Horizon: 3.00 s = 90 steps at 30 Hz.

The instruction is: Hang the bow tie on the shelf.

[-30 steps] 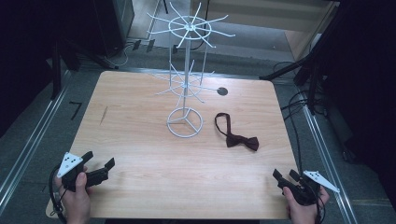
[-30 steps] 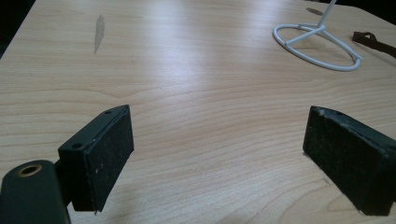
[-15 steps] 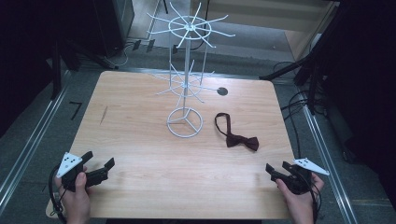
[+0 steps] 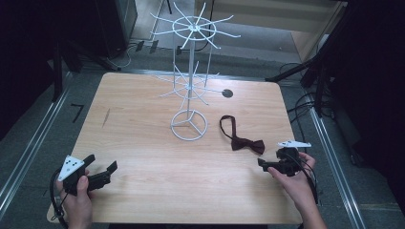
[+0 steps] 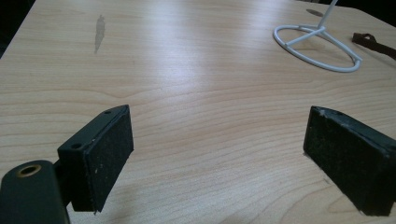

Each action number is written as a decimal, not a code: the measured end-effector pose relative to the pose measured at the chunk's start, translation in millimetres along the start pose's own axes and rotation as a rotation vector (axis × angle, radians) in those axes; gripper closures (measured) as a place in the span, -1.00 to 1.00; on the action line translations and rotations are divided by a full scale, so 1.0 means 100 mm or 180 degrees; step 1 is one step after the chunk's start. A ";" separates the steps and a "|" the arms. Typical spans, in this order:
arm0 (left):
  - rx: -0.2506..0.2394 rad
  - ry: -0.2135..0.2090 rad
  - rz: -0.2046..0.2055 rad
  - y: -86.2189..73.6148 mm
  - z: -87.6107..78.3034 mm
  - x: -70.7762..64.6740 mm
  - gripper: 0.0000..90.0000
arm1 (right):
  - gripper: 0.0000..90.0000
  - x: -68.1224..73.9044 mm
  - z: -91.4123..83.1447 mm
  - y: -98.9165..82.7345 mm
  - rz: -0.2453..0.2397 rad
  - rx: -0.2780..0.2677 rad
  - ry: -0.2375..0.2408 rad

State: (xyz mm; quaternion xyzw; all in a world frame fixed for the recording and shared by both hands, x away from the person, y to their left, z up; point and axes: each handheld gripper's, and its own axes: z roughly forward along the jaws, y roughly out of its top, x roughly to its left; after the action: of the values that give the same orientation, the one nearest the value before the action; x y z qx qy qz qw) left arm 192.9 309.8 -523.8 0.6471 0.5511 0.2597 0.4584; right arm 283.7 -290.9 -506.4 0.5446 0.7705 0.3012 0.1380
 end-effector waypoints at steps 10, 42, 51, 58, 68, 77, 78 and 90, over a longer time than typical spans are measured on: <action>0.0010 0.0004 0.0003 0.00 0.00 0.01 -0.80 | -0.70 0.14 0.13 0.34 -0.0351 0.0253 -0.0043; 0.0011 -0.0026 -0.0042 0.00 0.01 0.01 -0.80 | -0.66 0.36 0.54 0.81 -0.0494 0.0709 0.0116; 0.0014 -0.0024 -0.0041 0.00 0.01 0.01 -0.80 | -0.57 0.48 0.63 0.89 -0.0608 0.0794 0.0169; 0.0018 -0.0031 -0.0043 0.01 0.01 0.02 -0.80 | -0.45 0.53 0.72 0.92 -0.0675 0.0858 0.0171; 0.0028 -0.0029 -0.0047 0.01 0.01 0.02 -0.80 | 0.09 0.60 0.79 0.89 -0.0846 0.0963 0.0177; 0.0032 -0.0021 -0.0046 0.01 0.01 0.02 -0.79 | 0.47 0.51 0.77 0.82 -0.0665 0.0864 0.0348; 0.0033 -0.0020 -0.0046 0.01 0.01 0.02 -0.79 | 0.47 0.51 0.77 0.82 -0.0657 0.0837 0.0345; 0.0038 -0.0034 -0.0058 0.01 0.01 0.03 -0.79 | 0.50 0.60 0.72 0.70 -0.0666 0.0549 0.0094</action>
State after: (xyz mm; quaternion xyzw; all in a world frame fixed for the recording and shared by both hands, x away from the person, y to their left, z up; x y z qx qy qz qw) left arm 194.9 311.9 -524.0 0.6461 0.5561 0.2488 0.4598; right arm 352.9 -197.0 -512.6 0.4667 0.8480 0.2258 0.1100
